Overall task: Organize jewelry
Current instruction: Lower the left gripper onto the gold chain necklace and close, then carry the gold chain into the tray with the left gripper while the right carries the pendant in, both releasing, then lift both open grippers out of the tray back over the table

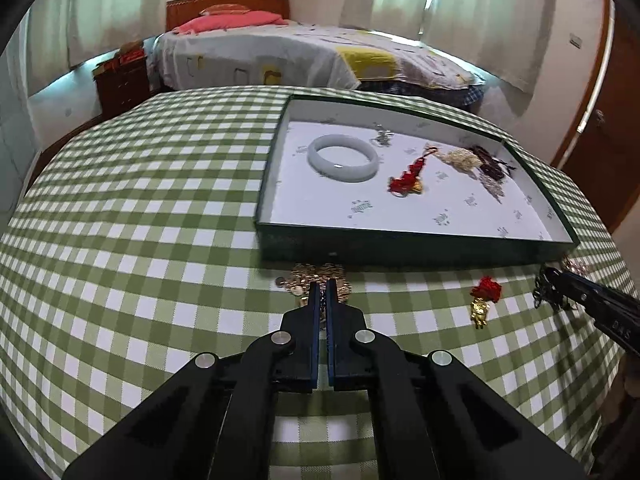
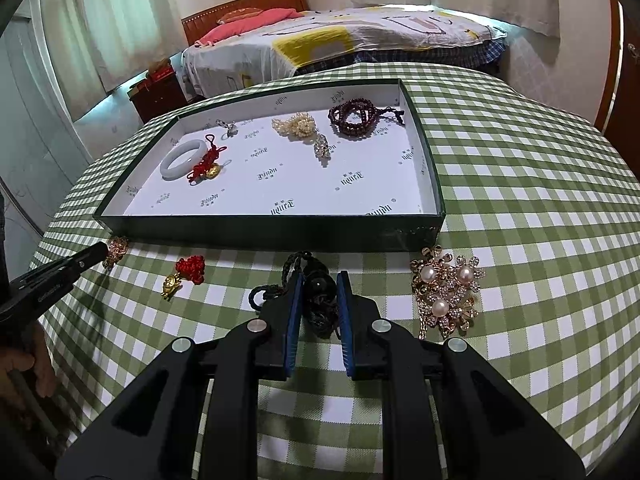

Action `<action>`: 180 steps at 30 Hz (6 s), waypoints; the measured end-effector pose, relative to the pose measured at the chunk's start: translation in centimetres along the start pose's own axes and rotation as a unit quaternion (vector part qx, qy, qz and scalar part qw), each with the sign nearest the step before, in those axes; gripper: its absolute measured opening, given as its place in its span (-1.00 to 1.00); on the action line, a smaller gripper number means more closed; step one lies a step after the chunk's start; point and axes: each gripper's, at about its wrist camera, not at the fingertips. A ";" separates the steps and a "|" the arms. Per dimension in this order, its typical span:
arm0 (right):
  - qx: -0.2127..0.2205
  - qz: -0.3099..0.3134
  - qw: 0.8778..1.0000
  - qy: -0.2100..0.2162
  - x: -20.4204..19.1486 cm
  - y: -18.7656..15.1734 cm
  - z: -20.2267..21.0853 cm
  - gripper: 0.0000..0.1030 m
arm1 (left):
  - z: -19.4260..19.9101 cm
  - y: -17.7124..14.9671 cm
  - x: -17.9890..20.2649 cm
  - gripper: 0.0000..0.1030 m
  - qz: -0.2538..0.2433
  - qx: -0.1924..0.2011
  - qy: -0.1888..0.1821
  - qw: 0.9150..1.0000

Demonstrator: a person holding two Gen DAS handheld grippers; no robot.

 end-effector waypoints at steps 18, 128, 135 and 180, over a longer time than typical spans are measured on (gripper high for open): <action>-0.008 -0.007 1.000 0.011 0.1 0.0 -0.5 -0.67 | -1.9 1.2 0.9 -0.67 -0.028 -0.014 0.001 1.000; 0.016 -0.020 1.000 -0.014 1.3 6.4 -4.8 -0.67 | -5.5 6.9 1.6 -0.88 0.002 0.015 -0.015 1.000; 0.017 -0.019 1.000 -0.001 1.2 6.4 -4.8 -0.52 | -5.5 6.8 1.7 -0.85 0.001 0.012 -0.015 1.000; 0.014 -0.030 0.999 -0.043 4.2 0.8 1.8 -0.30 | 0.3 1.5 6.8 0.19 -0.038 0.025 -0.035 0.998</action>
Point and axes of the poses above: each gripper's, at about its wrist camera, not at the fingertips, and z roughly against the way its jaws point, x to its right, y to its top, and after that the axes turned 3 degrees about -x, right-handed
